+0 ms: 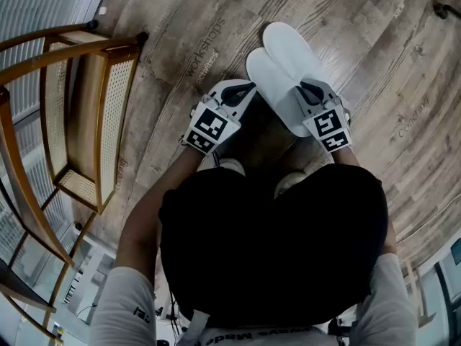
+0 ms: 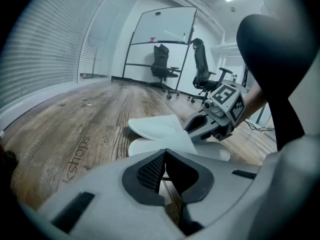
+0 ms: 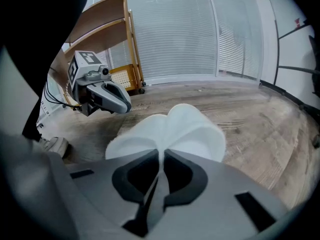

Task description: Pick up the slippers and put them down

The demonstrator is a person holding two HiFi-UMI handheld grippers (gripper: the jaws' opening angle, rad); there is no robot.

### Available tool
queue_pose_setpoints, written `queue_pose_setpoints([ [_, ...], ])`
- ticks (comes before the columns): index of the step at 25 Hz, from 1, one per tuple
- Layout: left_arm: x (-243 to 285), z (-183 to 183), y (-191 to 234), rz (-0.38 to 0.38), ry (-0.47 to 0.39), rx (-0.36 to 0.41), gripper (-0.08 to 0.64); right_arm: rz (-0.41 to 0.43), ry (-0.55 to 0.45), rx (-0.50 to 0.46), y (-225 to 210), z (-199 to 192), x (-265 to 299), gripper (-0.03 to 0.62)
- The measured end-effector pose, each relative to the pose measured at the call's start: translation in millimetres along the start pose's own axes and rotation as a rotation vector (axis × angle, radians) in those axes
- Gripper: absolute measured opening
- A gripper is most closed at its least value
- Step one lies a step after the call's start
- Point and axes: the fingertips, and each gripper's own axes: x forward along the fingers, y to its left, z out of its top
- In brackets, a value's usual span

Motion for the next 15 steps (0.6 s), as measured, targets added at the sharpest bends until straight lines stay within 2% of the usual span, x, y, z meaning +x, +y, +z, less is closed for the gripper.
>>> queue_pose_setpoints([
  [8,-2.8,-8.9,2.6,-0.001,0.003,-0.02,0.012,-0.014,0.006,0.029,1.5,-4.3,1.1,0.028],
  [10,-5.2,-5.3,1.5,0.002,-0.008,-0.01,0.012,-0.007,0.003,0.044,2.9,-4.3,-1.2,0.081],
  [15,-11.2,12.1,2.2,0.002,-0.031,-0.01,0.012,-0.007,0.005,0.102,-3.2,-2.7,-11.8,0.114],
])
